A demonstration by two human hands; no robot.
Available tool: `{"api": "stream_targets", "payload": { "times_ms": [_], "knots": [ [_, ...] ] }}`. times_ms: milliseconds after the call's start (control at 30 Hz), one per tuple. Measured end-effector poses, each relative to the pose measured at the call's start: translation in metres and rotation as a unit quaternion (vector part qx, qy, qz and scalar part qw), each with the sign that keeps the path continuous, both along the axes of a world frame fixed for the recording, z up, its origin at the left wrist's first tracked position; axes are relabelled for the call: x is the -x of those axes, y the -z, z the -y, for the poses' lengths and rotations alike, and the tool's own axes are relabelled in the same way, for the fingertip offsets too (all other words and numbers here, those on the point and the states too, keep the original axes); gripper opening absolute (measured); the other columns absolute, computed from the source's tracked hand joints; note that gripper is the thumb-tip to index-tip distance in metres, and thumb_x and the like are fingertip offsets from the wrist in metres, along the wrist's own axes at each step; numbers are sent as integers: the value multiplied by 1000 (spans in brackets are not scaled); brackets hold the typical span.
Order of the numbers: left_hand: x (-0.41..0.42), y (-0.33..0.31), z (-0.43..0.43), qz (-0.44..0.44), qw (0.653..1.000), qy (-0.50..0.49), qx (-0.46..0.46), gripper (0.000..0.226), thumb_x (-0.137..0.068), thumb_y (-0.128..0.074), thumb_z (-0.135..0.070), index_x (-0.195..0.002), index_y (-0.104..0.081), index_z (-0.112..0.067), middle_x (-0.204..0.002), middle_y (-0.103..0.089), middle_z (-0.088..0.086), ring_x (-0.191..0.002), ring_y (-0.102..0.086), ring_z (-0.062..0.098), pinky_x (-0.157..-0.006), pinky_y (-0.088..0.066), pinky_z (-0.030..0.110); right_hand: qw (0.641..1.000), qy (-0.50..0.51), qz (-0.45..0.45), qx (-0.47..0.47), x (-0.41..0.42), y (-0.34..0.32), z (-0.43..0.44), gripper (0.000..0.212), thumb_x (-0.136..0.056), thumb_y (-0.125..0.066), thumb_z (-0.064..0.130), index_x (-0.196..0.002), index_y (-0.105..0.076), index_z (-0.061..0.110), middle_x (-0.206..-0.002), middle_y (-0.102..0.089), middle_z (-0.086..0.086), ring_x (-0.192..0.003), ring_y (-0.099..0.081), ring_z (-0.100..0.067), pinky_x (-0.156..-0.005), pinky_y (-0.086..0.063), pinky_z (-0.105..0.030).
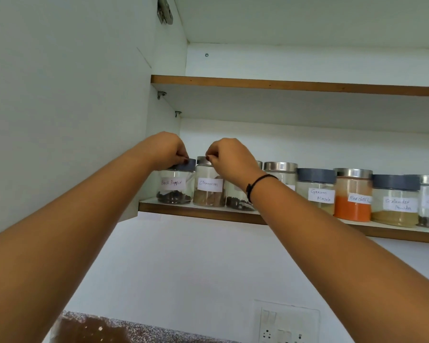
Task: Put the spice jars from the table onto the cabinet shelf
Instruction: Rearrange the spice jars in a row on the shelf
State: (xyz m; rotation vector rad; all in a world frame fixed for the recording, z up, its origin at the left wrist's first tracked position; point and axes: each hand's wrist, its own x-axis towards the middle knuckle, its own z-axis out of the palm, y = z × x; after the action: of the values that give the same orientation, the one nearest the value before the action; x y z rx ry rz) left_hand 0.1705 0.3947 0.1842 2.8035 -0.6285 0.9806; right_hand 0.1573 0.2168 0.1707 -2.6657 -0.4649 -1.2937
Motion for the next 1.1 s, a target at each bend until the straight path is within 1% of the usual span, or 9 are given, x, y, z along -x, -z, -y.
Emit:
{"api": "stream_targets", "payload": {
  "times_ms": [100,200,300,400,533,633,767,933,1100],
  "knots": [
    [-2,-9,-4,-33,999,20,5,21,-95,-65,-24,-112,-76,-16,-106,-74,6,-88,-63,20,-81,-50,31,1000,0,-20,-7,-3,-9,1,18,-94,-61,19,-101,-78,15,-102,-74,-4,-92,-67,-22,-82,-56,-34],
    [-6,-13,-4,-49,998,26,9,23,-94,-66,-24,-113,-75,-16,-105,-74,4,-85,-61,18,-81,-49,30,1000,2,-23,-7,-5,-14,0,16,-92,-66,20,-100,-78,15,-101,-75,-5,-92,-68,-22,-84,-57,-35],
    [-11,-12,-4,-49,998,29,19,22,-94,-67,-26,-112,-76,-17,-104,-74,5,-88,-64,20,-83,-52,33,1000,11,-14,4,-9,-16,-1,15,-90,-68,19,-99,-79,15,-100,-75,-5,-91,-68,-23,-83,-57,-33],
    [-18,-9,-1,-39,998,27,28,22,-94,-67,-27,-112,-76,-17,-102,-74,6,-89,-66,23,-86,-57,40,1000,20,-11,9,-15,-15,-2,15,-90,-67,18,-100,-79,15,-100,-75,-6,-91,-68,-24,-83,-57,-33],
    [-28,-8,0,-38,998,25,35,22,-94,-67,-27,-111,-77,-17,-101,-74,6,-89,-67,24,-86,-57,43,1000,27,-12,5,-25,-15,-4,14,-89,-68,17,-99,-79,15,-99,-75,-7,-89,-68,-25,-82,-58,-35],
    [-35,-7,1,-38,998,28,40,22,-94,-67,-26,-111,-76,-16,-101,-74,6,-88,-64,22,-85,-56,40,999,35,-14,10,-32,-17,-5,13,-88,-69,16,-96,-79,14,-97,-74,-8,-87,-68,-26,-82,-58,-37],
    [-46,-7,4,-36,998,28,40,23,-94,-66,-26,-112,-76,-15,-104,-74,7,-85,-61,19,-79,-49,32,999,42,-10,17,-42,-17,-5,12,-88,-68,16,-94,-79,15,-96,-74,-7,-85,-68,-26,-80,-59,-38],
    [-64,-8,9,-34,999,20,31,23,-94,-66,-24,-111,-76,-14,-106,-74,7,-87,-62,20,-83,-50,33,997,66,-7,45,-56,-21,-5,14,-87,-70,23,-96,-78,15,-95,-73,-6,-82,-67,-27,-75,-59,-37],
    [-85,-8,12,-31,999,15,36,24,-94,-66,-25,-113,-75,-13,-109,-73,8,-91,-61,20,-86,-49,34,993,79,-13,84,-71,-25,-8,23,-85,-73,29,-100,-75,12,-100,-70,-10,-90,-65,-29,-75,-56,-36]
  ]
}}
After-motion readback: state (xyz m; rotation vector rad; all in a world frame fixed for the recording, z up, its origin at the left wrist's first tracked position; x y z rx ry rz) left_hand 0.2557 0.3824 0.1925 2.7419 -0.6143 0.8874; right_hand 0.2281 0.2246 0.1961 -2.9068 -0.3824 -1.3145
